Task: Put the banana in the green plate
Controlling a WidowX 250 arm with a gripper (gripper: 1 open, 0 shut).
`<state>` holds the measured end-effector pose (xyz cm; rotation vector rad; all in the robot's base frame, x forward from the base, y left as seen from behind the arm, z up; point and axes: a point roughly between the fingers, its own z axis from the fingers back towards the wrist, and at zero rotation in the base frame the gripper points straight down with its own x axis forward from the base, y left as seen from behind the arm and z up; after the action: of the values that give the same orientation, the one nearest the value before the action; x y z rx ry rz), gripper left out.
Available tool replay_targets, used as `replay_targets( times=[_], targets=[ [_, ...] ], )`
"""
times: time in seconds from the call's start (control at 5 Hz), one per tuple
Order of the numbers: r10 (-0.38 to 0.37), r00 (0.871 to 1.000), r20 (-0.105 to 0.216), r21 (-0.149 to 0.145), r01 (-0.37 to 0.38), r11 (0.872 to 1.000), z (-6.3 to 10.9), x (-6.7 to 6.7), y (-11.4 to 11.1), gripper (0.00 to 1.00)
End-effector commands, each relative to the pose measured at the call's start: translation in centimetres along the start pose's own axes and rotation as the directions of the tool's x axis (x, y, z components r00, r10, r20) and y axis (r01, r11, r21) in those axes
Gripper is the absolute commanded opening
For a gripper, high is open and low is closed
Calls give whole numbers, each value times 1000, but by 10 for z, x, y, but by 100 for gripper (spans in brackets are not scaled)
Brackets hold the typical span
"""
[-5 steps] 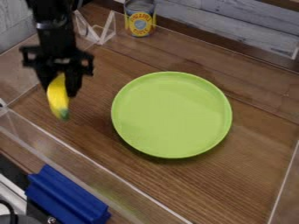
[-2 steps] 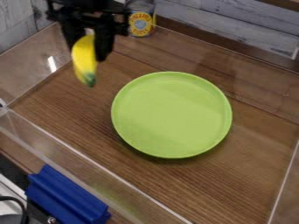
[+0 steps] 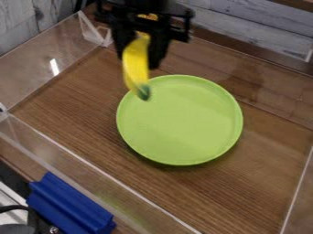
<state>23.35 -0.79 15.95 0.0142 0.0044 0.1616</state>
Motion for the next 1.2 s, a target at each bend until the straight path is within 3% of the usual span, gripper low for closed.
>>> replay_targets(
  times=[0.0,0.4,1.0],
  targets=[
    [0,999,54,-6,1,1000,7,-1,-27,0],
    [-18,998,67,0,18,1000,-15,-8,-58,0],
    [-39,994,99,1,39,999,-63,-10,-59,0]
  ],
)
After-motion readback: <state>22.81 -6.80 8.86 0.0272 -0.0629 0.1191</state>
